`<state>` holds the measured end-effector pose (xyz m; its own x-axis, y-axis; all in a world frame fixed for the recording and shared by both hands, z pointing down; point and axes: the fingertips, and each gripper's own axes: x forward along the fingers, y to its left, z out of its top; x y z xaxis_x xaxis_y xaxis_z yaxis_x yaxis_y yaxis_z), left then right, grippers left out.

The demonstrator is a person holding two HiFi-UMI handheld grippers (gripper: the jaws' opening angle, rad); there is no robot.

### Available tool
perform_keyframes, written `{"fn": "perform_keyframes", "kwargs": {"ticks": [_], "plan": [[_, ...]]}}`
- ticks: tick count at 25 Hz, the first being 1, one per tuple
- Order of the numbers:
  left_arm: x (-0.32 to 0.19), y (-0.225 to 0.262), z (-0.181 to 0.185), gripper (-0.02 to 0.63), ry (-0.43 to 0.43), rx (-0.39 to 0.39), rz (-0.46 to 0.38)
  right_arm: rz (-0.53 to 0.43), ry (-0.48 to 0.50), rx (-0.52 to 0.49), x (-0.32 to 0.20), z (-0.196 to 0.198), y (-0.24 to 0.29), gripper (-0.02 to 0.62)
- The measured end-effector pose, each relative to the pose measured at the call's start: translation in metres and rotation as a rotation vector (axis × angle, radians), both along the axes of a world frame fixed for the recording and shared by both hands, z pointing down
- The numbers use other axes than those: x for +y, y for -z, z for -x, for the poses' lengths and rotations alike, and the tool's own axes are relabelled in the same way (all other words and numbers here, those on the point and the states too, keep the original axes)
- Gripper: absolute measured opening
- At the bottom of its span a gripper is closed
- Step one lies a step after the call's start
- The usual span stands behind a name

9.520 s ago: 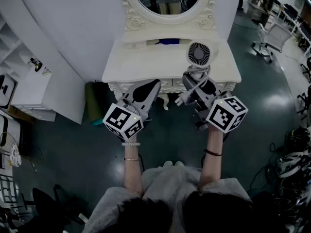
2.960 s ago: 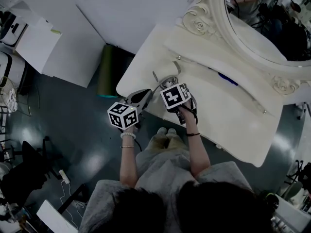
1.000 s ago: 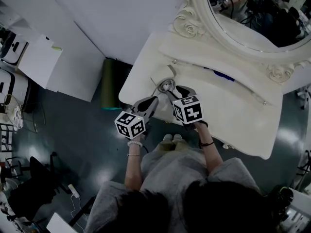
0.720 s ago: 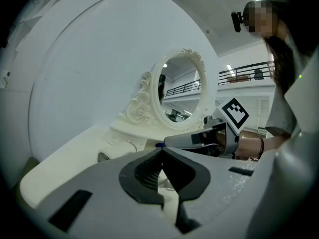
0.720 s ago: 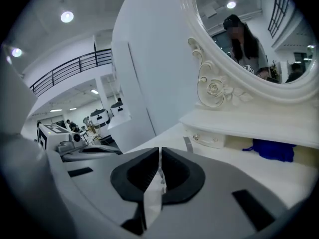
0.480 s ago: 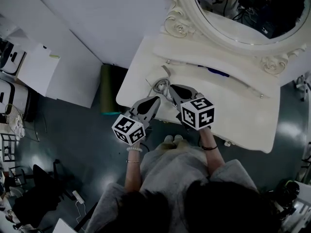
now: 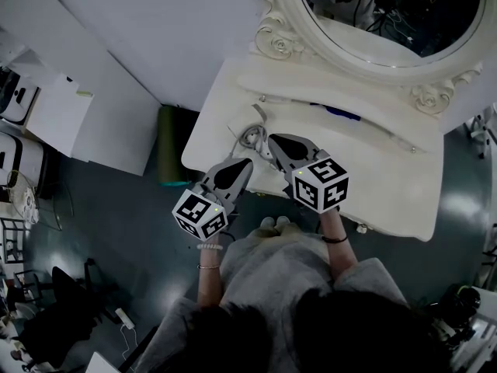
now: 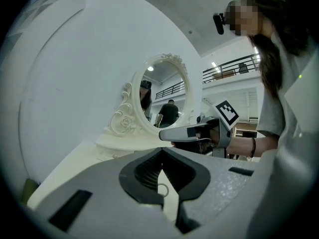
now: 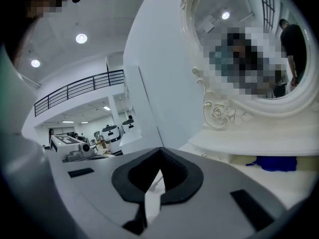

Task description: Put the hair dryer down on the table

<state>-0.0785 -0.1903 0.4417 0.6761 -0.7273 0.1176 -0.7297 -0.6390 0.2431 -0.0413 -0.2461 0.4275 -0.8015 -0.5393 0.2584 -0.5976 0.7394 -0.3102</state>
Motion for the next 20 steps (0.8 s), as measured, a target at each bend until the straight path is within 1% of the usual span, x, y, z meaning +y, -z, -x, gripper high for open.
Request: {"fn": "perform_keyframes", "kwargs": {"ticks": [5,10,13,20], "plan": [[0.002,0.002,-0.004,0.005,-0.009,0.002,-0.016,-0.028,0.010,0.003,0.005,-0.001,0.003,-0.002],[0.003,0.012,-0.012,0.005,-0.027,-0.007,-0.043,-0.061,0.016,-0.034,0.008,-0.006,0.017,-0.002],[0.002,0.015,-0.015,0.005,-0.039,-0.015,-0.056,-0.068,0.013,-0.038,0.008,-0.007,0.018,0.000],[0.006,0.015,-0.018,0.005,-0.049,-0.034,-0.057,-0.078,0.017,-0.036,0.011,-0.008,0.020,-0.002]]}}
